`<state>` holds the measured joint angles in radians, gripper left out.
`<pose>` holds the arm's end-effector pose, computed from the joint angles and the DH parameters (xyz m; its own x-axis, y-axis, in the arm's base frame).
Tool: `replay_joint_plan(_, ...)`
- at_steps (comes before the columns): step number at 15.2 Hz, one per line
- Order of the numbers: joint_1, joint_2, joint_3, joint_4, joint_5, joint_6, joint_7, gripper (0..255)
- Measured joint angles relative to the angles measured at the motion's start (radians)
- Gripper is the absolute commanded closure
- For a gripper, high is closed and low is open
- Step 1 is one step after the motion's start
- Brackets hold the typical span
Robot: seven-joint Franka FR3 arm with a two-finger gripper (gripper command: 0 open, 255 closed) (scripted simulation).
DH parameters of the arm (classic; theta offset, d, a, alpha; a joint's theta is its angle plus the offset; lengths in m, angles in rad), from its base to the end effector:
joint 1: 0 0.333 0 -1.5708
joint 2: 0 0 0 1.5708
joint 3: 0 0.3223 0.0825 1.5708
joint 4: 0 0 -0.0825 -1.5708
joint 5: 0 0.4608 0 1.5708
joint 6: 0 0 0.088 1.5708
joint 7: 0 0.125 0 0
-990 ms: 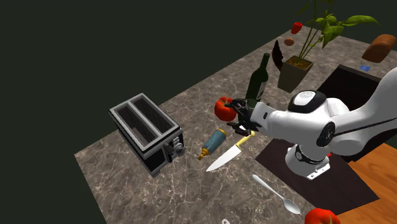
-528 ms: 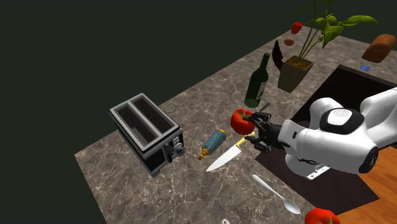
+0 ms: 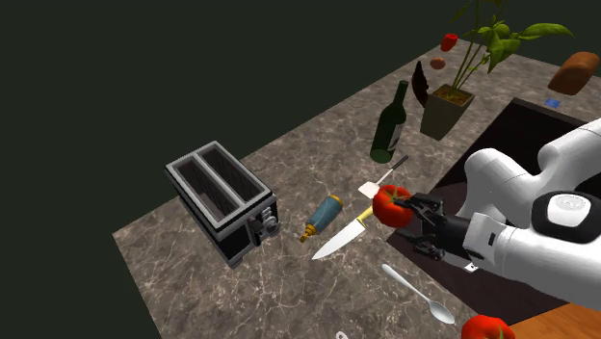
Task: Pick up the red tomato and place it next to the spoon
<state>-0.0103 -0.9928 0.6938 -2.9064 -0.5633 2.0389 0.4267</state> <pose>0.3276 0.1222 0.3720 0.9119 0.3647 0.1884 0.0314 -0.5197 0.8538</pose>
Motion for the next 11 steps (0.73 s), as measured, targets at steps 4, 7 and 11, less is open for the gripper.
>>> replay_joint_plan(4, -0.003, 0.027, 0.036, -0.025, 0.008, 0.027, 0.050, 255)
replay_joint_plan(7, -0.011, 0.051, 0.064, -0.044, 0.009, 0.053, 0.091, 255)
replay_joint_plan(11, -0.034, 0.088, 0.100, -0.065, 0.001, 0.096, 0.144, 255)
